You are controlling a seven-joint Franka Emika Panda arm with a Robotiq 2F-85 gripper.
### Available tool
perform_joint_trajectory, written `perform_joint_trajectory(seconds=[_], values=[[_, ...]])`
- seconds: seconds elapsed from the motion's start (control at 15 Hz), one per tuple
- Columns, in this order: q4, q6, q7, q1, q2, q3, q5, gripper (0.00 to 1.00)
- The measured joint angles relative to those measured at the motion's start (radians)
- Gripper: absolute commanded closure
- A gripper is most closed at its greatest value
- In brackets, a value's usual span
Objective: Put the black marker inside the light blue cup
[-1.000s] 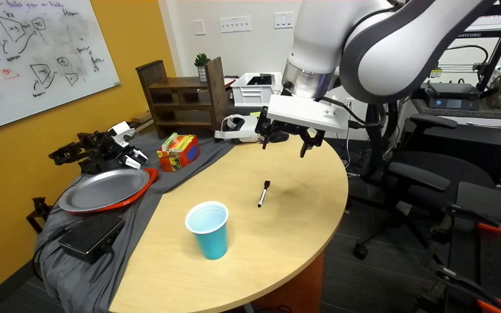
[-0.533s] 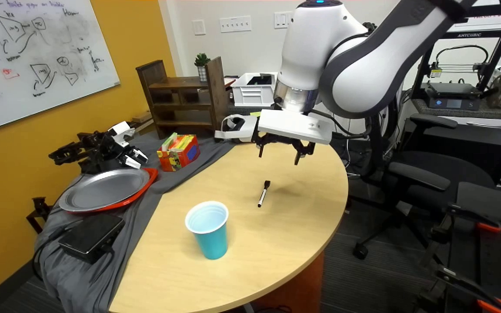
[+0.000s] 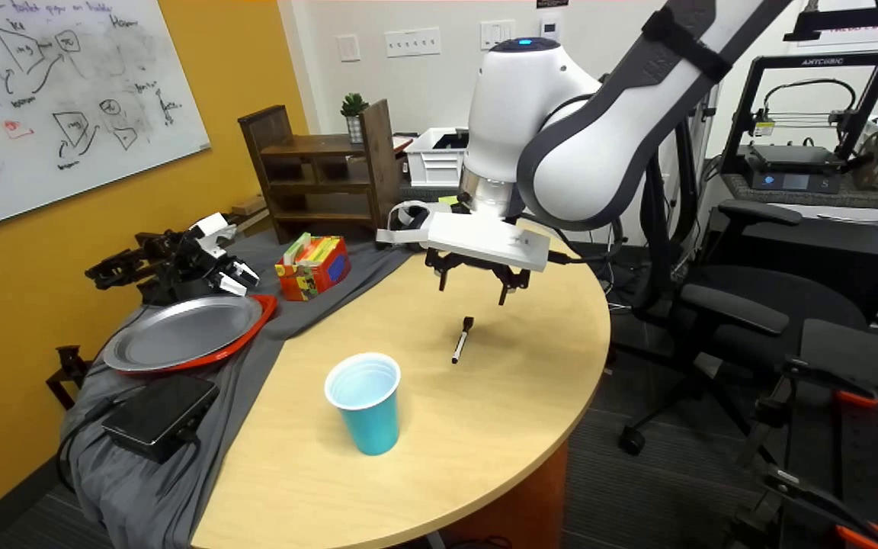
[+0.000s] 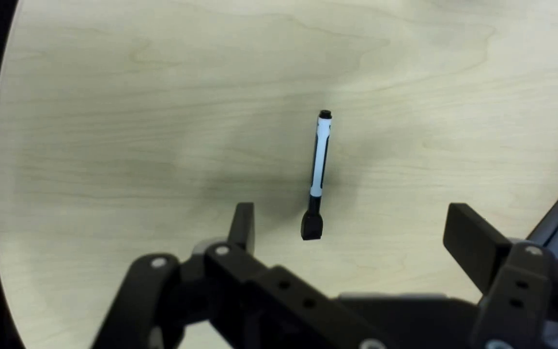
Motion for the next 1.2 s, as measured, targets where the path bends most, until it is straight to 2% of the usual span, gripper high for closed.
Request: perform_joint_trajectory(seconds=[0.47, 0.8, 1.2], values=[[0.061, 0.001, -0.038, 0.012, 0.096, -0.024, 0.036, 0.0], [0.07, 0.001, -0.046, 0.014, 0.107, -0.025, 0.044, 0.0], [0.078, 0.001, -0.045, 0.081, 0.122, -0.106, 0.043, 0.0]])
